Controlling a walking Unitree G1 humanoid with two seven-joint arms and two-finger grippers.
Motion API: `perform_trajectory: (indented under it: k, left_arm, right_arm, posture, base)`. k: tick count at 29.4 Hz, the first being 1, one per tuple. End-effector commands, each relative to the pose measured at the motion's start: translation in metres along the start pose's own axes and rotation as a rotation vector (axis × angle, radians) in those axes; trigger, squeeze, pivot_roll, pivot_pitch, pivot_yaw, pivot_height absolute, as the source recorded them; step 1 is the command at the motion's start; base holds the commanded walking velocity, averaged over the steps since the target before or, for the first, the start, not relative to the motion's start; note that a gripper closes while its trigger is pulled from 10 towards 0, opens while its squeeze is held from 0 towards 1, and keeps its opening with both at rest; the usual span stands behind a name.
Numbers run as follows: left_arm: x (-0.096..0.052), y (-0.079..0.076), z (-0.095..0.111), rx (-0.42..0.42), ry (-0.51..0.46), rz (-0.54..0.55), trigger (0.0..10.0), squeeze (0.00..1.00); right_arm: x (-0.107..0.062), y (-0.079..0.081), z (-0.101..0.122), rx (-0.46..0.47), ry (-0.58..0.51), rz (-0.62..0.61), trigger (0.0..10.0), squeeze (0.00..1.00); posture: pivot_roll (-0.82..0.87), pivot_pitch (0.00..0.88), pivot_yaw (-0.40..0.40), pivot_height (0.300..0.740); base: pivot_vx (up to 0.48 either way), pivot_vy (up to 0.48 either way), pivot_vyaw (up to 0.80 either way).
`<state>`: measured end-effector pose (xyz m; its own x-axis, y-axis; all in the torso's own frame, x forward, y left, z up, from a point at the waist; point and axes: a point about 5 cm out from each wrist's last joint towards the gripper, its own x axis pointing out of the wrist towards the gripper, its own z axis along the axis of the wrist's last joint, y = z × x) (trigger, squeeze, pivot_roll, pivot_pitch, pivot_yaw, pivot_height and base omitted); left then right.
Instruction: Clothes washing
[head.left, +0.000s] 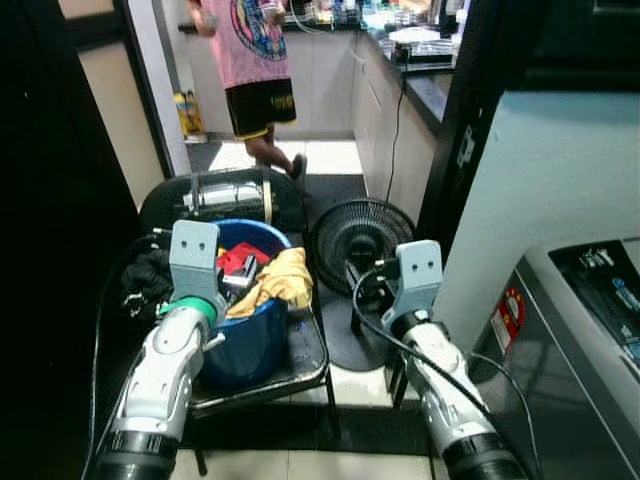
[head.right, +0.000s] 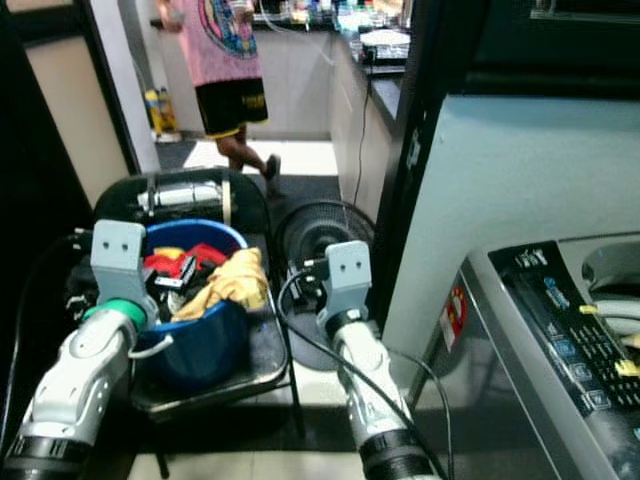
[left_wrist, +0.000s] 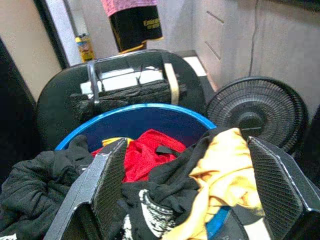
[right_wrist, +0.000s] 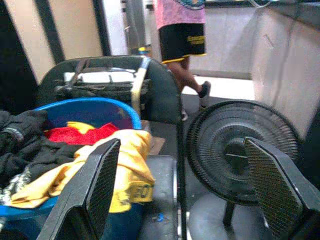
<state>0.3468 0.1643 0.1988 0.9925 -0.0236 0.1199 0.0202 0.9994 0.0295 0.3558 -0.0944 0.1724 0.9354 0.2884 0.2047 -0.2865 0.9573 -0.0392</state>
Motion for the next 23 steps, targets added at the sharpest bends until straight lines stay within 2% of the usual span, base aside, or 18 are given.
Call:
perform_trajectory:
  k: [1, 6, 23]
  left_arm:
    - [-0.0020, 0.0011, -0.0059, 0.000, 0.015, 0.009, 10.0, 0.00]
    - [-0.0027, -0.0002, -0.0062, 0.008, 0.012, 0.007, 10.0, 0.00]
    - [-0.0021, -0.0046, -0.0074, -0.021, 0.002, -0.012, 10.0, 0.00]
  right_arm:
    - [-0.0004, 0.0032, -0.0011, -0.020, 0.002, 0.027, 10.0, 0.00]
    - [-0.0004, 0.0036, -0.0013, -0.013, 0.004, 0.031, 10.0, 0.00]
    - [-0.0003, 0.0040, -0.0019, -0.004, 0.015, 0.047, 10.0, 0.00]
  posture:
    - [0.01, 0.000, 0.058, 0.740]
    - [0.01, 0.000, 0.056, 0.740]
    - [0.00, 0.000, 0.030, 0.740]
  base:
    - [0.364, 0.000, 0.79]
    - [0.364, 0.000, 0.77]
    - [0.361, 0.000, 0.00]
